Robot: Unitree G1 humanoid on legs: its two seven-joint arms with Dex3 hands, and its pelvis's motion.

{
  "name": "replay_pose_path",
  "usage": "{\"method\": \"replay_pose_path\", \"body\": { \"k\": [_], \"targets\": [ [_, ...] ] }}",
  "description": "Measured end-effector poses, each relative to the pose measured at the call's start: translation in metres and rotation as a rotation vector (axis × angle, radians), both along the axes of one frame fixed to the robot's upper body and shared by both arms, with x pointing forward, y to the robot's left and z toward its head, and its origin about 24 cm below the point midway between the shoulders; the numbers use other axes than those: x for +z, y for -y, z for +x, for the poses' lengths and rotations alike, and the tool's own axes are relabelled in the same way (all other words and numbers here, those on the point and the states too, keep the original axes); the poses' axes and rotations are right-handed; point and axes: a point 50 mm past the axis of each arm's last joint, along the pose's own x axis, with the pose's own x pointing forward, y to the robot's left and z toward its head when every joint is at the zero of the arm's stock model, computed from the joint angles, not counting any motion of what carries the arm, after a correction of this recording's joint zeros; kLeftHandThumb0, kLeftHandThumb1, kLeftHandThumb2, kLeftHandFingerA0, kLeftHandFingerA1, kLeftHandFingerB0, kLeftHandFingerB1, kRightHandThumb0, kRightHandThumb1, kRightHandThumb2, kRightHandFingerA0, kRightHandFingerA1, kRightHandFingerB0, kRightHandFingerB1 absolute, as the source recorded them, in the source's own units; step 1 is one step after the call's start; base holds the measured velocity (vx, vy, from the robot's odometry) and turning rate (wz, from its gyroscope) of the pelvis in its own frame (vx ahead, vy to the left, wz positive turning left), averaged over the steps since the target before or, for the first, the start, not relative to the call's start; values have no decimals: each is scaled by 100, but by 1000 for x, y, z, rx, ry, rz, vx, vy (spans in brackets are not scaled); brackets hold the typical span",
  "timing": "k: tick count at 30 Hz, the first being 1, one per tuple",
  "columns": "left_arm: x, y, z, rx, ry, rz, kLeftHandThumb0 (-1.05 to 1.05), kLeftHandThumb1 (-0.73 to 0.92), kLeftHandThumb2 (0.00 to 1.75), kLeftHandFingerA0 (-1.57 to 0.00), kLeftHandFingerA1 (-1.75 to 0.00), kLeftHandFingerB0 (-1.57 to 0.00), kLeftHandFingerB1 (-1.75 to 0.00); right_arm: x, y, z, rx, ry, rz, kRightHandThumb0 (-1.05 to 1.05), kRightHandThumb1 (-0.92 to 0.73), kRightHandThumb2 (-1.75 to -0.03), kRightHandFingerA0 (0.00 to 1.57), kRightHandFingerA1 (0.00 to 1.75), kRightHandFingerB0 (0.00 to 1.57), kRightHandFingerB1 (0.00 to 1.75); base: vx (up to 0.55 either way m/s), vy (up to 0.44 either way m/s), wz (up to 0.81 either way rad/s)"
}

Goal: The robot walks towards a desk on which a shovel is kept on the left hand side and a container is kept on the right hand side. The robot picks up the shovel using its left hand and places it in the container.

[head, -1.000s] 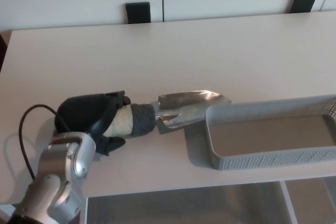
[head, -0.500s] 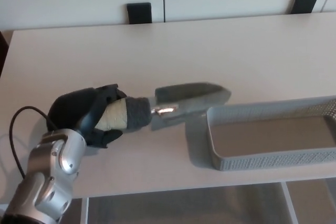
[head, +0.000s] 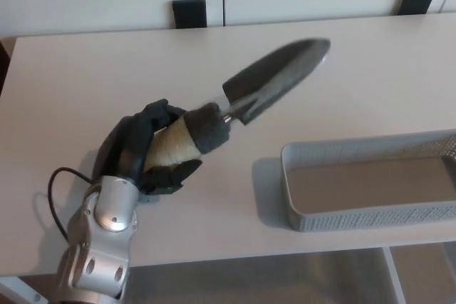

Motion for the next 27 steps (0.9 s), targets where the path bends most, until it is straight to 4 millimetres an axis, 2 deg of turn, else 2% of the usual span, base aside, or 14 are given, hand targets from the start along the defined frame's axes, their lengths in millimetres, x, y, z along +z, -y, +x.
{"method": "replay_pose_path", "body": {
  "k": [1, 2, 3, 5, 7, 9, 12, 13, 14, 15, 18, 20, 25, 27],
  "targets": [
    [2, 1, -1, 9, 8, -34, -18, 76, 73, -106, -154, -79, -104, 0, 0, 0, 2, -1, -1, -39, -69, -59, 66, 53, 43, 42, 0, 0, 0],
    [3, 2, -2, 15, 15, -61, -17, 77, 72, -110, -145, -82, -102, 0, 0, 0, 3, -1, -2, -40, -68, -59, 65, 52, 43, 42, 0, 0, 0],
    [6, 4, -3, 21, 29, -98, -16, 75, 74, -112, -128, -84, -92, 0, -1, 0, 6, -2, -3, -41, -68, -59, 65, 52, 44, 42, 0, 0, 0],
    [13, 6, -6, 15, 53, -139, -18, 76, 68, -114, -122, -88, -81, 0, -1, 0, 10, -4, -5, -42, -67, -59, 66, 52, 44, 41, 0, 0, 0],
    [21, 10, -11, -7, 79, -155, -19, 75, 65, -114, -125, -94, -78, -1, -1, -1, 13, -5, -7, -43, -67, -59, 64, 52, 43, 41, 0, 0, 0],
    [29, 15, -15, -40, 105, -158, -19, 77, 62, -114, -126, -92, -77, -1, -2, -1, 17, -6, -7, -44, -67, -59, 65, 52, 44, 41, 0, 0, 0],
    [42, 26, -22, -105, 145, -156, -16, 71, 70, -106, -131, -87, -90, -1, -3, -1, 24, -8, -9, -44, -67, -59, 67, 52, 44, 41, 0, 0, 0],
    [46, 30, -24, -133, 160, -151, -14, 71, 69, -98, -136, -85, -94, -1, -3, -1, 26, -9, -9, -44, -67, -60, 67, 52, 44, 41, 0, 0, 0],
    [51, 36, -27, -164, 177, -147, -14, 72, 68, -92, -140, -84, -95, -2, -3, -1, 29, -10, -10, -43, -69, -60, 68, 51, 46, 42, 0, 0, 0],
    [55, 41, -30, -195, 190, -142, -14, 72, 68, -93, -140, -85, -89, -2, -4, -1, 33, -12, -12, -44, -69, -60, 68, 51, 46, 41, 0, 0, 0],
    [68, 59, -41, -305, 228, -125, -12, 72, 66, -94, -140, -85, -90, -2, -5, -2, 46, -18, -18, -43, -68, -60, 68, 52, 46, 41, 0, 0, 0],
    [76, 75, -50, -397, 250, -108, -14, 72, 67, -85, -152, -80, -102, -3, -5, -3, 57, -21, -25, -43, -69, -60, 69, 52, 46, 41, 0, 0, 0],
    [83, 104, -62, -575, 253, -28, -18, 70, 66, -82, -153, -83, -93, -1, 1, -4, 81, -32, -60, -43, -68, -60, 68, 52, 44, 41, 0, 0, 0],
    [82, 108, -60, -593, 240, -6, -18, 72, 66, -81, -156, -79, -99, -1, 2, -3, 89, -32, -69, -44, -68, -60, 68, 52, 42, 40, 0, 0, 0]
  ]
}}
